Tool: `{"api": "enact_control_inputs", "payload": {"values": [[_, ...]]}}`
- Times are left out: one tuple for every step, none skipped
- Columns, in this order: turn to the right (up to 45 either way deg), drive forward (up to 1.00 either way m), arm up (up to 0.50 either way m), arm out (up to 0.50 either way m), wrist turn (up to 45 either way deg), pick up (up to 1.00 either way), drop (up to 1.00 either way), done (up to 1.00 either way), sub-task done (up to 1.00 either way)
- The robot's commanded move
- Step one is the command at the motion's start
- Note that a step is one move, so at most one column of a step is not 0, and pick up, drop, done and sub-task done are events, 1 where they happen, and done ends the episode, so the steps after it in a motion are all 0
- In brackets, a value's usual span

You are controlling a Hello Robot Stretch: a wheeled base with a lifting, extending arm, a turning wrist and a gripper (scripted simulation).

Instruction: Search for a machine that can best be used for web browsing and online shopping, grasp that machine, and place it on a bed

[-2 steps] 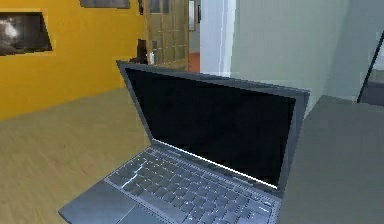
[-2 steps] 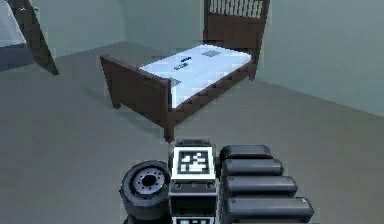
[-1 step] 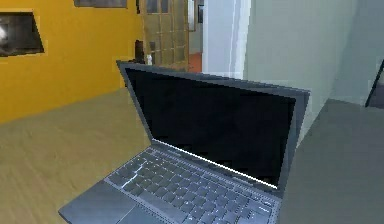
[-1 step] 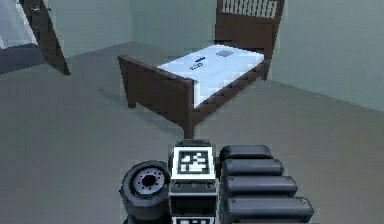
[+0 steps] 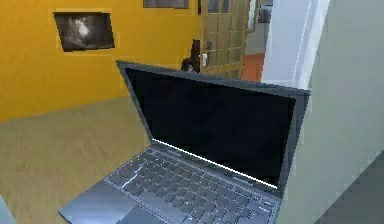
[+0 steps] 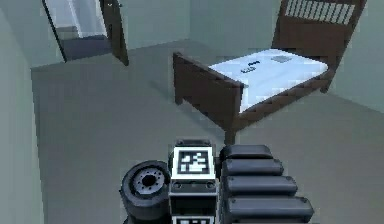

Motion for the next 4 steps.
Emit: {"api": "enact_control_inputs", "payload": {"values": [[0.0, 0.5, 0.0, 0.0, 0.0, 0.0, 0.0, 0.0, 0.0], [-30.0, 0.0, 0.0, 0.0, 0.0, 0.0, 0.0, 0.0, 0.0], [0.0, 0.3, 0.0, 0.0, 0.0, 0.0, 0.0, 0.0, 0.0], [45.0, 0.0, 0.0, 0.0, 0.0, 0.0, 0.0, 0.0, 0.0]]}}
